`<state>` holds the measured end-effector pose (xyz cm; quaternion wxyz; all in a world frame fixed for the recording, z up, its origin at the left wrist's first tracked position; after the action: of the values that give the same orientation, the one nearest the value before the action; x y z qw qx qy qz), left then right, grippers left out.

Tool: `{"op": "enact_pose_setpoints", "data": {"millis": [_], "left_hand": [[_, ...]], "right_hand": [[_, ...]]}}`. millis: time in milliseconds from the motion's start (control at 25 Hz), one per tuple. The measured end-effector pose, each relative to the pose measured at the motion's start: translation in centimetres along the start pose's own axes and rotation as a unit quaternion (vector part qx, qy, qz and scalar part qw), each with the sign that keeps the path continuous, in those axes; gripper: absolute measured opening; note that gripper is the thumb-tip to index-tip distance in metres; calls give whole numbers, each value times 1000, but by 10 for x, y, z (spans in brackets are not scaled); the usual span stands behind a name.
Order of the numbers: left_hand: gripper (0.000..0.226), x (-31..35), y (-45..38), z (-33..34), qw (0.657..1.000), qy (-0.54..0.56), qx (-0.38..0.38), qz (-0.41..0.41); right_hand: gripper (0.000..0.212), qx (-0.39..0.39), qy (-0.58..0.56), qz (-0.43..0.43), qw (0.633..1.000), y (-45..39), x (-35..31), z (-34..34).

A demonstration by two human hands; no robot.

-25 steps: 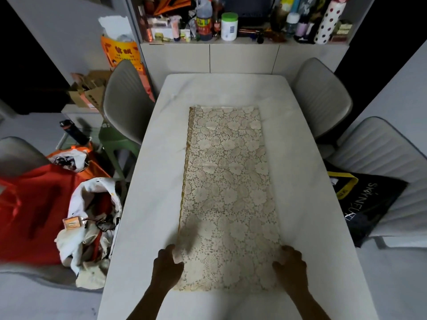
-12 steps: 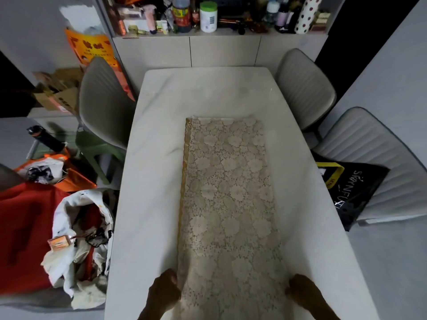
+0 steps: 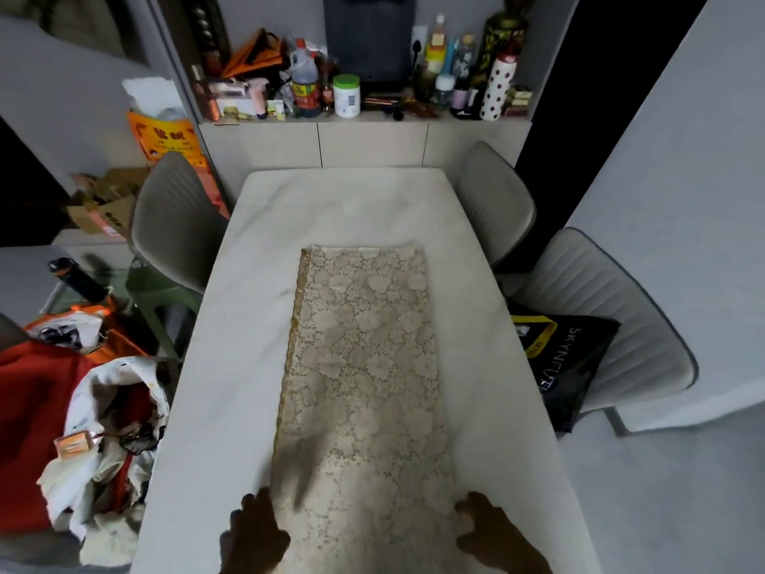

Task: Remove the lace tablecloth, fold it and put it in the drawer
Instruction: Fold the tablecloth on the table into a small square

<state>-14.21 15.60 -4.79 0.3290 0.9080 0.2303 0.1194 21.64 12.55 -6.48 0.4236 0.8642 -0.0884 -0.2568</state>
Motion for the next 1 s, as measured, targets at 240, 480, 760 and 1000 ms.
{"op": "enact_pose_setpoints", "data": {"millis": [240, 480, 760, 1000], "left_hand": [[54, 142, 118, 39, 946, 269, 112, 140], [54, 282, 214, 31, 891, 388, 156, 178], [54, 336, 206, 22, 849, 472, 205, 122], [52, 447, 153, 28, 817, 536, 203, 64]], "right_hand": [[44, 193, -62, -245, 948, 92, 82, -89], [43, 249, -104, -396, 878, 166, 114, -209], [48, 181, -126, -397, 891, 113, 117, -300], [39, 155, -84, -423, 889, 49, 142, -403]]}}
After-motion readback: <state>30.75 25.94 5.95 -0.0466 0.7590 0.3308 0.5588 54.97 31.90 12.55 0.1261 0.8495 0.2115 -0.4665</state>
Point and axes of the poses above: each hand's wrist, its own y-axis away from the middle knuckle, its own z-axis out of the palm, x = y × z, the point moved 2 cm from there along -y, towards the middle knuckle, and after that the axes turned 7 degrees about -z, right-handed, at the moved point
